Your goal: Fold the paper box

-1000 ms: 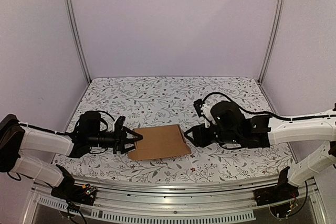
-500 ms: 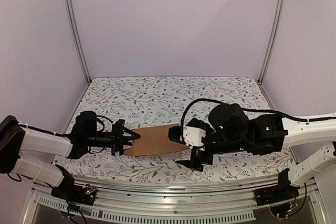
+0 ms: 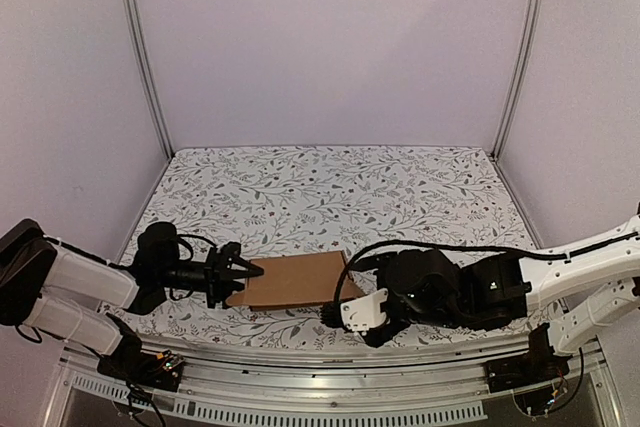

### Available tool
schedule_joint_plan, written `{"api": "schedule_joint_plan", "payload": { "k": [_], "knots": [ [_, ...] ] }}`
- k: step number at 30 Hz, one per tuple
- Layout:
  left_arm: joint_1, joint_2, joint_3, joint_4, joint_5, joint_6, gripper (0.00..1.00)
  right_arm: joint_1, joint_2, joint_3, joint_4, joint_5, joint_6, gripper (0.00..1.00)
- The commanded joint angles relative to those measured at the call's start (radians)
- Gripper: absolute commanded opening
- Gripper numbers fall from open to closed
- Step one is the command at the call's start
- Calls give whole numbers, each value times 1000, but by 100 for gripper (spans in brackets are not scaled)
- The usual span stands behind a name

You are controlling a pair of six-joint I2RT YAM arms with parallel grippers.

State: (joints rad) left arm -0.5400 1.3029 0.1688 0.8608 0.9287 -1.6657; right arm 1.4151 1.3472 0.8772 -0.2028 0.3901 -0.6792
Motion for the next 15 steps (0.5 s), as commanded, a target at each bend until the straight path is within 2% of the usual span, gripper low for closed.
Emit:
{"api": "schedule_joint_plan", "payload": {
  "k": [1, 4, 7, 15],
  "knots": [
    [11, -18, -11, 103, 90, -51, 4, 56, -58, -85, 132, 107, -78, 99],
    [11, -55, -15, 89, 116, -53, 4, 96, -109, -159, 242, 143, -137, 99],
    [8, -104, -11, 7, 140, -16, 4, 116, -169, -241, 367, 132, -206, 99],
    [-11, -259, 37, -194, 189, 87, 4, 121, -285, -306, 521, 84, -239, 99]
  ]
}}
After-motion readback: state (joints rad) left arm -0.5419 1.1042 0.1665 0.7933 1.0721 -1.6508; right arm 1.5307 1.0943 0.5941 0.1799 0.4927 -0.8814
